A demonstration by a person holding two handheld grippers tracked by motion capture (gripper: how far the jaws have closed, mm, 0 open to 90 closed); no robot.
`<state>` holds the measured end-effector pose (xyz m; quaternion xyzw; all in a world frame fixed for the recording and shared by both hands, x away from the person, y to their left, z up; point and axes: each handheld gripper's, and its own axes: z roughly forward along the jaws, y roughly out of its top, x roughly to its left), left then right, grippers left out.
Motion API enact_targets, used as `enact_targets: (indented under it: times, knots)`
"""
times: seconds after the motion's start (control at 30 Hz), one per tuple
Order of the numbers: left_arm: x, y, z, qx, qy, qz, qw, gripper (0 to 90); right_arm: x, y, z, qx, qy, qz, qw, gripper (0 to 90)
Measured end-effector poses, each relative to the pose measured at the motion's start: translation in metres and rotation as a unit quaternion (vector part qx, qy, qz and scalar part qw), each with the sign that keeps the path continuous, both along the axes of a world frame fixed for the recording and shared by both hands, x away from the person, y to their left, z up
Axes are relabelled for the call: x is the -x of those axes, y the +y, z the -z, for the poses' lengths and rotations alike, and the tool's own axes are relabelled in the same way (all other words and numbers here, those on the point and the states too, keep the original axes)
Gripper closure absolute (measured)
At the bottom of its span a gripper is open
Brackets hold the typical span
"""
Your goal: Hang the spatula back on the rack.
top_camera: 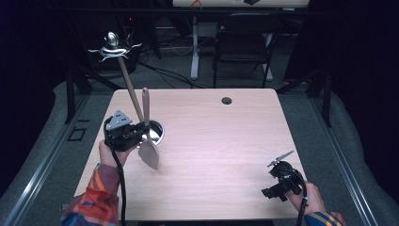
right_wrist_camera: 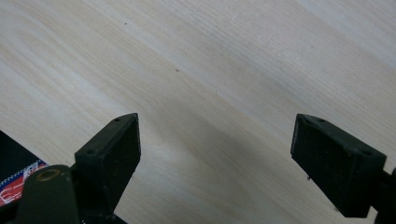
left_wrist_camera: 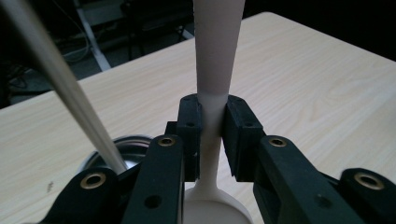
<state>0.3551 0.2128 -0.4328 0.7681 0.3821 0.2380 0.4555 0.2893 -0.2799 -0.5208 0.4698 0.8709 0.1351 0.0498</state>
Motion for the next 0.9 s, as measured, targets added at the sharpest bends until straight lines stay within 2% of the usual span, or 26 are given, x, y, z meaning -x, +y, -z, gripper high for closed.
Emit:
enact_targets:
  times: [0.07, 0.17, 0.2, 0.27, 0.3, 0.37, 0.43, 0.53, 0.57, 0.63, 0.67, 0.73, 0.8, 0.87, 0.9]
  knots:
    - [0.000, 0.004, -0.002, -0.001, -0.004, -0.009, 1.0000, 77.7, 0.001, 0.000, -0.001, 0.002, -0.007, -0.002, 1.0000, 15.8]
    - [-0.001, 0.011, -0.004, 0.003, -0.005, -0.017, 0.9998, 77.7, 0.002, 0.002, -0.002, 0.012, -0.030, -0.002, 0.9995, 17.7]
    - [-0.001, 0.013, -0.004, 0.002, -0.003, -0.017, 0.9998, 77.7, 0.003, 0.003, -0.003, 0.027, -0.040, -0.007, 0.9988, 17.4]
    - [-0.003, 0.017, -0.002, 0.008, 0.000, -0.021, 0.9998, 77.6, 0.004, 0.004, -0.006, 0.037, -0.052, -0.010, 0.9979, 15.4]
    - [-0.003, 0.019, -0.002, 0.007, 0.003, -0.022, 0.9997, 77.6, 0.004, 0.005, -0.005, 0.027, -0.062, -0.005, 0.9977, 15.3]
    - [-0.004, 0.022, -0.003, 0.009, -0.001, -0.027, 0.9996, 77.6, 0.004, 0.006, -0.007, 0.037, -0.063, -0.008, 0.9973, 17.1]
    - [-0.004, 0.025, -0.005, 0.007, -0.003, -0.031, 0.9995, 77.6, 0.002, 0.009, -0.005, 0.053, -0.049, -0.019, 0.9972, 19.9]
    - [-0.003, 0.028, -0.007, 0.010, -0.009, -0.037, 0.9992, 77.6, 0.000, 0.015, -0.006, 0.098, -0.044, -0.030, 0.9938, 19.7]
    - [-0.003, 0.030, -0.008, 0.011, -0.009, -0.039, 0.9991, 77.6, 0.001, 0.017, -0.006, 0.097, -0.051, -0.028, 0.9936, 19.5]
    - [-0.003, 0.033, -0.009, 0.014, -0.012, -0.046, 0.9988, 77.7, 0.002, 0.018, -0.007, 0.080, -0.063, -0.025, 0.9945, 19.3]
    - [-0.003, 0.034, -0.010, 0.014, -0.013, -0.050, 0.9986, 77.6, 0.002, 0.018, -0.009, 0.087, -0.067, -0.027, 0.9936, 17.5]
    - [-0.002, 0.038, -0.012, 0.014, -0.014, -0.056, 0.9982, 77.6, 0.003, 0.017, -0.010, 0.077, -0.074, -0.023, 0.9940, 18.2]
    - [-0.002, 0.040, -0.014, 0.017, -0.017, -0.062, 0.9978, 77.6, 0.002, 0.016, -0.011, 0.081, -0.072, -0.021, 0.9939, 14.2]
    - [-0.002, 0.043, -0.015, 0.018, -0.019, -0.067, 0.9974, 77.6, 0.002, 0.016, -0.010, 0.084, -0.067, -0.023, 0.9939, 17.3]
    - [-0.001, 0.044, -0.016, 0.017, -0.021, -0.071, 0.9971, 77.6, 0.002, 0.016, -0.008, 0.073, -0.069, -0.014, 0.9948, 15.7]
